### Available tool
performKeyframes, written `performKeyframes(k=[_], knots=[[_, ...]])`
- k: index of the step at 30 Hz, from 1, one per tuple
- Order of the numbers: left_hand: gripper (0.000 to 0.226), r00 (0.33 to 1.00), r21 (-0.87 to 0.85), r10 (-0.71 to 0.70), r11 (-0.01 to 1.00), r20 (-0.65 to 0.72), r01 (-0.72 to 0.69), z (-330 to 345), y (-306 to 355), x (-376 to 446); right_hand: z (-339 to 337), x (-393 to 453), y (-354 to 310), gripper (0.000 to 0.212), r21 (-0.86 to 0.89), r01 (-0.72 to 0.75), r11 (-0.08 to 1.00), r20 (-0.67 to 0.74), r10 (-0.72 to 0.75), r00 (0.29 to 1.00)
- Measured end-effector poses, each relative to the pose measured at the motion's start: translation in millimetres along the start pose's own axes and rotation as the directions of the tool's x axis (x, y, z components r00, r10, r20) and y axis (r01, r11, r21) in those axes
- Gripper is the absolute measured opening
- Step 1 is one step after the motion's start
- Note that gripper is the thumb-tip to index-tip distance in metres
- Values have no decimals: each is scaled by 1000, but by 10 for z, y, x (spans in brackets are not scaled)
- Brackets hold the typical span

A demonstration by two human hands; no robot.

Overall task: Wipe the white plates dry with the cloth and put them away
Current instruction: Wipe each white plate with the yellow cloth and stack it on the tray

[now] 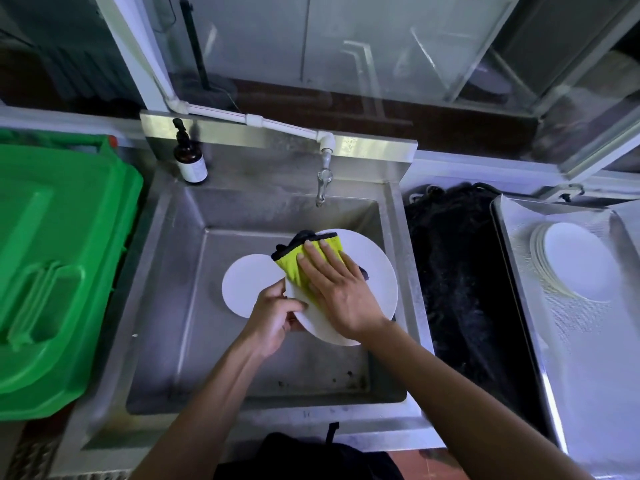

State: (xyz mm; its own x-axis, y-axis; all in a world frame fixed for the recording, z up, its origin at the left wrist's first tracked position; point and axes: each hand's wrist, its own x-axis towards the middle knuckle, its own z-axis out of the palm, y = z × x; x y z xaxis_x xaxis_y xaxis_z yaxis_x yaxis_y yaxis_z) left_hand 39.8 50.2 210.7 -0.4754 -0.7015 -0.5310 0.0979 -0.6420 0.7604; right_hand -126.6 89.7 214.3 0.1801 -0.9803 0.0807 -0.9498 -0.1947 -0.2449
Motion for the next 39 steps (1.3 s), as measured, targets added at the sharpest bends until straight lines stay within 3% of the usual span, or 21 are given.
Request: performKeyframes(k=[7, 17, 25, 32, 39], knots=[[41, 998, -20, 14, 1000, -58, -15, 12, -23, -54, -49, 208, 70, 54, 60, -173, 983, -61, 177, 982], [36, 979, -60, 101, 992, -178, -113, -42, 147, -47, 35, 174, 245, 52, 35, -435, 900, -155, 435, 887], [36, 973, -83, 82, 991, -214, -101, -30, 121, -5, 358, -104, -54, 52, 149, -589, 795, -76, 603, 794], [39, 976, -71, 86, 992, -202, -102, -72, 42, 61, 451, -128, -478, 55, 293, -624, 725, 12, 649, 760], [41, 983, -96, 88, 990, -164, -104, -213, 23, 73, 516, -44, -837, 58, 347, -467, 813, -28, 507, 861]])
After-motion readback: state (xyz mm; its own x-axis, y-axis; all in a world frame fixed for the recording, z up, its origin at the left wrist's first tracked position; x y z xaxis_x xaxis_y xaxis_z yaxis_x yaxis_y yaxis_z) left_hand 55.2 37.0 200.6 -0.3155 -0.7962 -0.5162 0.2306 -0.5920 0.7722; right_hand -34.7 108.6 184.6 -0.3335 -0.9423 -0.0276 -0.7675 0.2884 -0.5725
